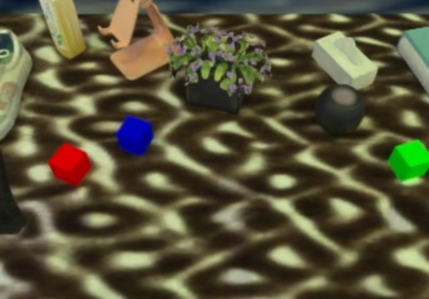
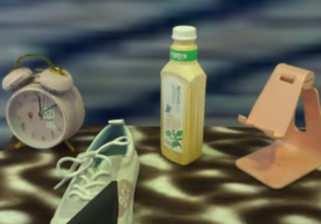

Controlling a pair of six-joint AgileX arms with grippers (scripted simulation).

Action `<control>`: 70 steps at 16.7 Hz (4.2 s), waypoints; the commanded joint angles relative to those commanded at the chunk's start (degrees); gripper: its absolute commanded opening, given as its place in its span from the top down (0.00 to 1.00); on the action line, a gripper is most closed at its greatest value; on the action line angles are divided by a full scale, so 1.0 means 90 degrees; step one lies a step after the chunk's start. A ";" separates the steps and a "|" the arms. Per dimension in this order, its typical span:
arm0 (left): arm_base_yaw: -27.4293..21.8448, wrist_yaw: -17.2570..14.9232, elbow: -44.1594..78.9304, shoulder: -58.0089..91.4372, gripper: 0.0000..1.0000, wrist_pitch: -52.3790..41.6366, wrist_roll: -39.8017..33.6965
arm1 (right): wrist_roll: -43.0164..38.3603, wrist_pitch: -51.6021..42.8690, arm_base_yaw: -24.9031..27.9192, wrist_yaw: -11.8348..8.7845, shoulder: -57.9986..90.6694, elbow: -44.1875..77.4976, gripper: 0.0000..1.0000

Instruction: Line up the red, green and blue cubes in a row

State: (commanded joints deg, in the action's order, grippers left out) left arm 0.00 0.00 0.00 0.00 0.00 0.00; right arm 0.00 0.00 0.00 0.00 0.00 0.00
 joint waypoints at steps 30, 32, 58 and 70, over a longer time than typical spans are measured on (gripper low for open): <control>-0.0751 -0.0012 0.9366 1.2887 0.00 -0.6430 0.2246 | 0.0000 0.0000 0.0000 0.0000 0.0000 0.0000 0.00; -0.0757 -0.0011 0.9458 1.2982 0.00 -0.6476 0.2265 | 0.0000 0.0000 0.0000 0.0000 0.0000 0.0000 0.00; -0.0748 -0.0019 0.8491 1.3963 0.60 -0.4528 0.2287 | 0.0000 0.0000 0.0000 0.0000 0.0000 0.0000 0.00; -0.0748 -0.0019 0.8491 1.3963 1.00 -0.4528 0.2287 | 0.0000 0.0000 0.0000 0.0000 0.0000 0.0000 0.00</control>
State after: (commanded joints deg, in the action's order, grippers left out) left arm -6.73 -0.17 76.42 125.67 -40.75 20.58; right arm 0.00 0.00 0.00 0.00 0.00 0.00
